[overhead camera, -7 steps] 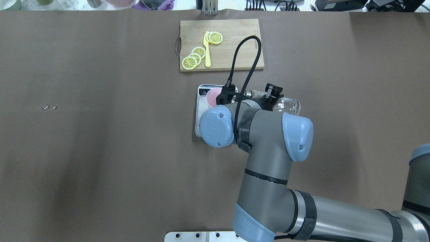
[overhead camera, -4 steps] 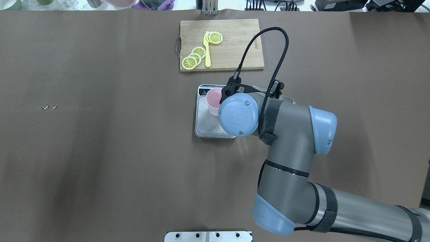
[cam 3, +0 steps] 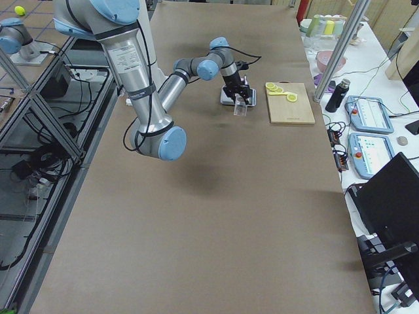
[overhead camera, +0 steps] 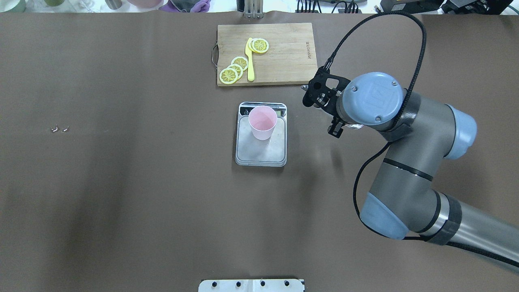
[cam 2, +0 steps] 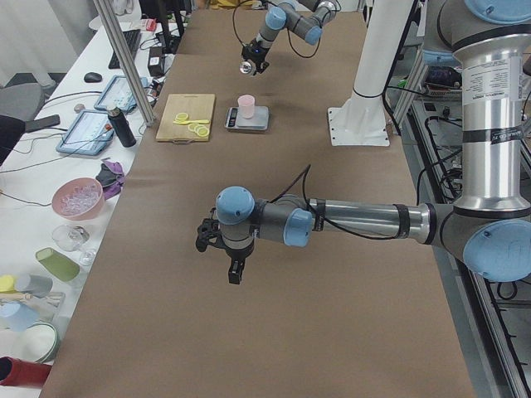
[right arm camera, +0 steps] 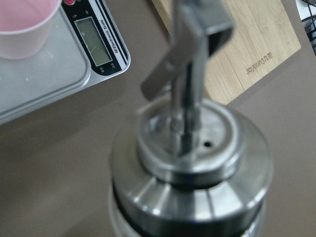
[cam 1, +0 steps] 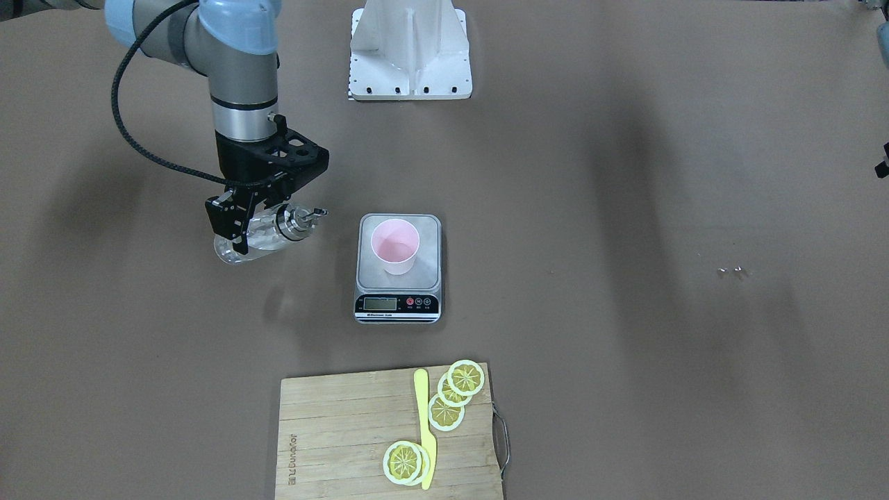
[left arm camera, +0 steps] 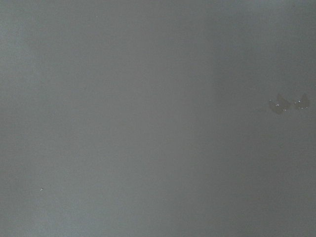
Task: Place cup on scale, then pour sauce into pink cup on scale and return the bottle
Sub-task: 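Turn the bottle upright and carry it away from the scale with the right gripper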
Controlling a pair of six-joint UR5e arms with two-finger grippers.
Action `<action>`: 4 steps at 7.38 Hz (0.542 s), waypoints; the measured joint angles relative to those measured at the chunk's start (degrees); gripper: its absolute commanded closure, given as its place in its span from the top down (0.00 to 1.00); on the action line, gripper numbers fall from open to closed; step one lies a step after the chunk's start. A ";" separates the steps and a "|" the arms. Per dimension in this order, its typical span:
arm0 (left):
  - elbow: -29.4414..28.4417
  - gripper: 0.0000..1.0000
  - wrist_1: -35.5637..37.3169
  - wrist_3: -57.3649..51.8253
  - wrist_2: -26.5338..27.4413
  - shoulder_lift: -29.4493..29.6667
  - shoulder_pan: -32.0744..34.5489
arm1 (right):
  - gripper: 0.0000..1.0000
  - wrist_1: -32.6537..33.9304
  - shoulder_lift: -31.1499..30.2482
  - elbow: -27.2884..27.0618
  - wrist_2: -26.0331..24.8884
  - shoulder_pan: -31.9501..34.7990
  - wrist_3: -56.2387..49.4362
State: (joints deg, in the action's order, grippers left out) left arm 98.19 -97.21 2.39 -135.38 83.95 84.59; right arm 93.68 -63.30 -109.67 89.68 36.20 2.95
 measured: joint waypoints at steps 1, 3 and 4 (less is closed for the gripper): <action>-0.01 0.99 0.00 0.01 0.02 0.12 0.08 | 0.53 -4.80 -2.49 0.00 3.67 2.35 -1.34; 0.11 0.99 0.01 0.08 -0.05 0.20 0.90 | 0.53 -15.96 -8.74 0.27 10.55 6.51 -2.29; 0.28 0.99 0.01 0.12 -0.08 0.17 1.46 | 0.53 -21.46 -12.00 0.39 13.72 8.25 -2.38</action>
State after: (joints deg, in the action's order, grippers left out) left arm 98.47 -97.21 2.51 -135.46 84.11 86.04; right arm 72.21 -75.30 -109.28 103.40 44.45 0.58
